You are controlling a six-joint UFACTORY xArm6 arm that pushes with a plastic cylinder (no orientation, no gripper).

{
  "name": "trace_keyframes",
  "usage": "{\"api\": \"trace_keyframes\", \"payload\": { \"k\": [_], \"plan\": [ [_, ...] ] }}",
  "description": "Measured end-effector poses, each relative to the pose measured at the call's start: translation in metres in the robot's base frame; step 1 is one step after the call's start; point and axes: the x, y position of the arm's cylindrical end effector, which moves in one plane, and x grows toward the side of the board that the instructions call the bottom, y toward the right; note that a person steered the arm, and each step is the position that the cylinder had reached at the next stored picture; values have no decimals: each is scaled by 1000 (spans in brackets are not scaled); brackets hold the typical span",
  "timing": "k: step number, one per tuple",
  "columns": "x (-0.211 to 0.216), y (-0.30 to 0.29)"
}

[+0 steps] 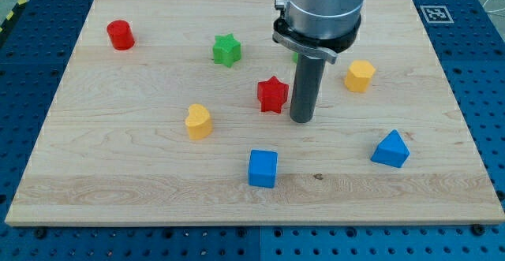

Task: Point at the red star

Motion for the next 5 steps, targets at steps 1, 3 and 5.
{"api": "trace_keyframes", "payload": {
  "k": [1, 3, 5],
  "plan": [
    [-3, 0],
    [-17, -7],
    [-28, -28]
  ]
}}
